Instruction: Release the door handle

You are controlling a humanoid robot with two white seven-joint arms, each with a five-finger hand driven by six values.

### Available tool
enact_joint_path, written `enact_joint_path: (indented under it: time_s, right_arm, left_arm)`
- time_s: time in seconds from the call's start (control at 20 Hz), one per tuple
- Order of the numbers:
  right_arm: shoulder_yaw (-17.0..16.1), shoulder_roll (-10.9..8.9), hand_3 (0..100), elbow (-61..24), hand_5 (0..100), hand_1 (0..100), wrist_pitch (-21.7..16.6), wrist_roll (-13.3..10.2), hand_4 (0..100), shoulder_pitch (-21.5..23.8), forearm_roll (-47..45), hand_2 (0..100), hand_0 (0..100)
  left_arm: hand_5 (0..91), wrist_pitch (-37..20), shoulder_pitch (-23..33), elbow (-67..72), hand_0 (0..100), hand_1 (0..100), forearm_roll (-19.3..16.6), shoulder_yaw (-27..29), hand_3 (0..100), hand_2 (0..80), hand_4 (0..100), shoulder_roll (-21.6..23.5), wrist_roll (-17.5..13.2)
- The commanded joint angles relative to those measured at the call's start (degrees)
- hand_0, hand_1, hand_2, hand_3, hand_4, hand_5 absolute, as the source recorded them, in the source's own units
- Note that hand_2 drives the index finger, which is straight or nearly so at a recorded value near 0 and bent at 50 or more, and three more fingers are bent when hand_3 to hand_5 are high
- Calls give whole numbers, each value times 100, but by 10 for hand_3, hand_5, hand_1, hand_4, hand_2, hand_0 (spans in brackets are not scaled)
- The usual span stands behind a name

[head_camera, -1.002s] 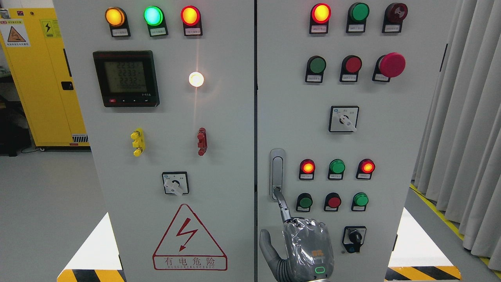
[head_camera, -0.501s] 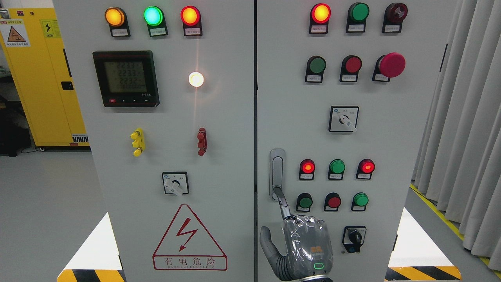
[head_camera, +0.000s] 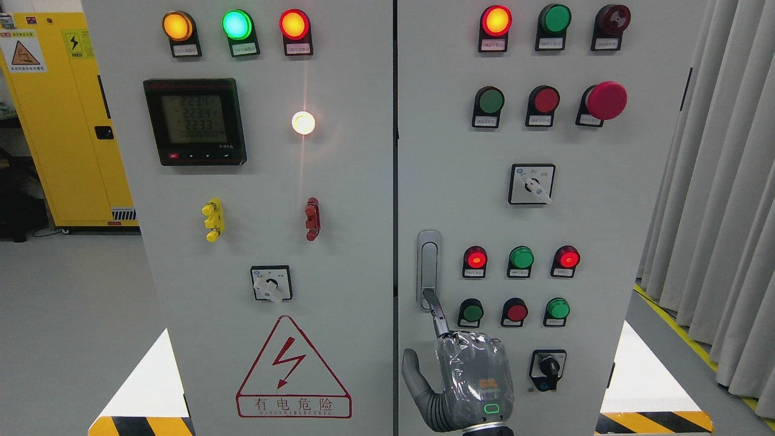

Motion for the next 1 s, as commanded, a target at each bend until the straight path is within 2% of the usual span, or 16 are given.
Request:
enact_joint_path:
  time_s: [0.0, 0.95]
  right_arm:
    - [-15, 0, 1000, 89, 1000, 413, 6, 46, 1000, -16, 1, 45, 633]
    - [-41, 9, 1000, 89, 1000, 411, 6, 90, 1000, 2, 1, 65, 639]
  left_arm:
    - [0, 4, 0, 0, 120, 556, 0, 1, 0, 0, 0, 0, 3]
    - [0, 4, 0, 0, 120, 556, 0, 1, 0, 0, 0, 0, 3]
